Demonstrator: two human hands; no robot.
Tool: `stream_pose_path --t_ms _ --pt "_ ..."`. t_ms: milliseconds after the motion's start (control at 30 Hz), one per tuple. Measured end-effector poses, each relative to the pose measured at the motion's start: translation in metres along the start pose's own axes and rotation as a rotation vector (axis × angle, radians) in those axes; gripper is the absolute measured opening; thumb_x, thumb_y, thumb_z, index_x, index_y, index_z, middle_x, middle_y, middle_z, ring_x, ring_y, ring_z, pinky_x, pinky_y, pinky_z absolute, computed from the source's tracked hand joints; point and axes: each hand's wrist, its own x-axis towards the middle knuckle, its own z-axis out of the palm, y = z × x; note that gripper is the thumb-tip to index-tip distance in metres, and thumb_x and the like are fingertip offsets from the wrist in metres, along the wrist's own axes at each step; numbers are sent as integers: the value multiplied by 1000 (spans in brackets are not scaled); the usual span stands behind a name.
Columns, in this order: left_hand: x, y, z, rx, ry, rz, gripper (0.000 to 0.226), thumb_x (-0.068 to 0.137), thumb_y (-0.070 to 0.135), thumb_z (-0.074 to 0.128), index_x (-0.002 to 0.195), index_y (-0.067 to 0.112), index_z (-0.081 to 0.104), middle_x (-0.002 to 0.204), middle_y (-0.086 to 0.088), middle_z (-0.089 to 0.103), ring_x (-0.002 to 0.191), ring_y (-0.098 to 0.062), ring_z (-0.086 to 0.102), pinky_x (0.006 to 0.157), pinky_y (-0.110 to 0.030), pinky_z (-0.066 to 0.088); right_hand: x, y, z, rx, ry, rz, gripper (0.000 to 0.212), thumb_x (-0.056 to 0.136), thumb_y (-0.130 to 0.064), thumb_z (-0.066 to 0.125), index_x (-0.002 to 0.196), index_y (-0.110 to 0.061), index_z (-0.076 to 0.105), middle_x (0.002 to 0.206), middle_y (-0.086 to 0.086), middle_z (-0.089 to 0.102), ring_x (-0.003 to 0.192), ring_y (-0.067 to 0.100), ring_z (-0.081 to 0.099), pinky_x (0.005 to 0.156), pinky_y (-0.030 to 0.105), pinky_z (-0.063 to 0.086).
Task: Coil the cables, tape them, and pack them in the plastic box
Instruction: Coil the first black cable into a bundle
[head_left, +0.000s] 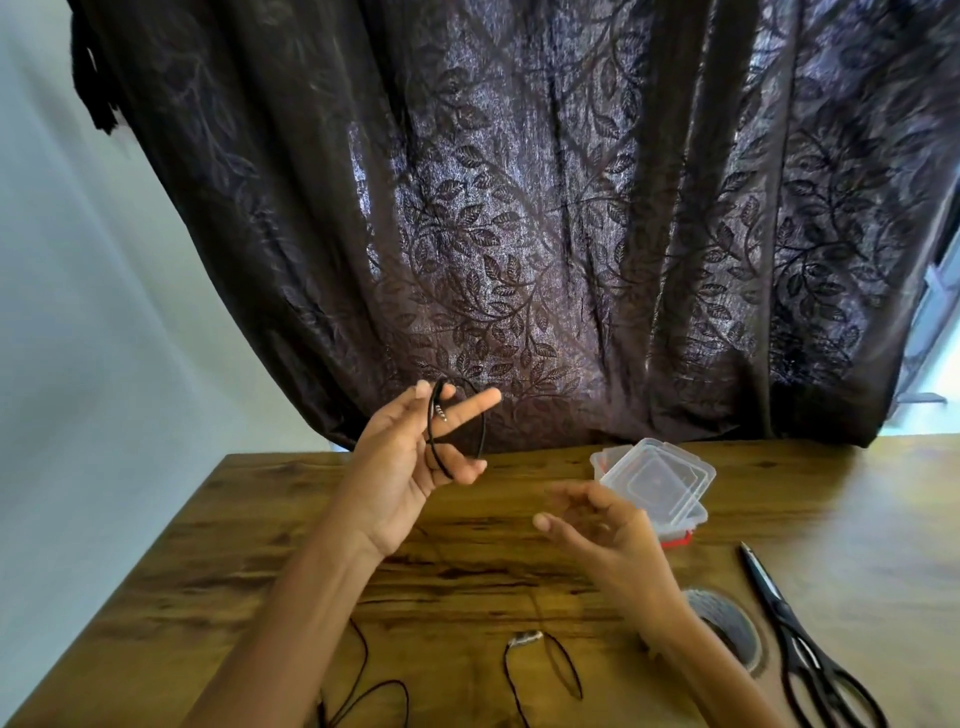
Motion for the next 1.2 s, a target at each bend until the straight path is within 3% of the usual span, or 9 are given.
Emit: stream_pose_path --t_ms 200,333,467,533,667,767,900,1033,1200 --pt "-1 1 14 219 -21 -42 29 100 25 29 83 10 46 95 -15 73 24 -3 22 32 -15 28 16 3 32 -118 -110 -18 89 62 -63 69 138 -32 35 139 -15 42 129 -3 36 104 24 35" --pt "-1 7 19 242 -68 -104 28 100 25 29 84 8 47 95 -18 72 24 -3 21 32 -15 24 27 -6 61 45 -172 -84 72 79 -48 65 140 -27 32 142 -4 44 133 13 38 108 46 35" --pt "-1 15 18 277 -90 -121 30 100 24 27 84 7 45 93 -16 73 22 -2 21 35 -14 25 30 -14 65 174 -137 -133 19 96 -12 46 110 -5 57 96 4 67 93 13 63 84 28 49" --pt "-1 18 14 264 -65 -103 30 101 24 26 84 8 46 94 -16 73 23 -2 20 32 -12 26 26 -15 62 174 -123 -115 17 97 -13 43 96 -5 59 71 1 63 65 12 58 66 25 48" --pt "1 17 6 188 72 -50 30 101 25 28 80 12 45 97 -11 73 24 -3 20 33 -14 30 15 -11 51 123 -117 -26 16 94 -21 48 102 -14 60 56 -8 50 50 8 45 50 27 48" --pt "5 10 0 203 192 8 28 101 25 28 83 12 46 105 -5 71 26 -4 22 37 -15 39 6 -13 43 -56 -120 -58 8 91 -22 54 97 -23 58 57 -9 48 46 5 42 43 18 37" --pt "11 -1 -5 194 323 83 28 101 23 29 84 11 47 111 -3 64 28 -5 30 47 -18 51 -7 -18 32 -670 -15 -368 13 92 -29 53 94 -21 63 74 -14 60 60 2 56 48 11 41" --pt "12 -12 -2 293 336 121 24 101 24 30 88 10 45 117 3 61 32 -6 44 58 -21 56 -12 -33 24 -1158 -6 -611 11 84 -29 60 89 -22 66 70 -10 57 41 6 49 36 13 17" --pt "8 -25 13 447 262 126 20 101 25 27 89 16 39 125 10 56 57 -12 69 87 -31 52 -6 -66 15 -1291 -84 -773 37 52 -17 89 83 -25 71 71 -3 57 45 10 51 35 19 25"
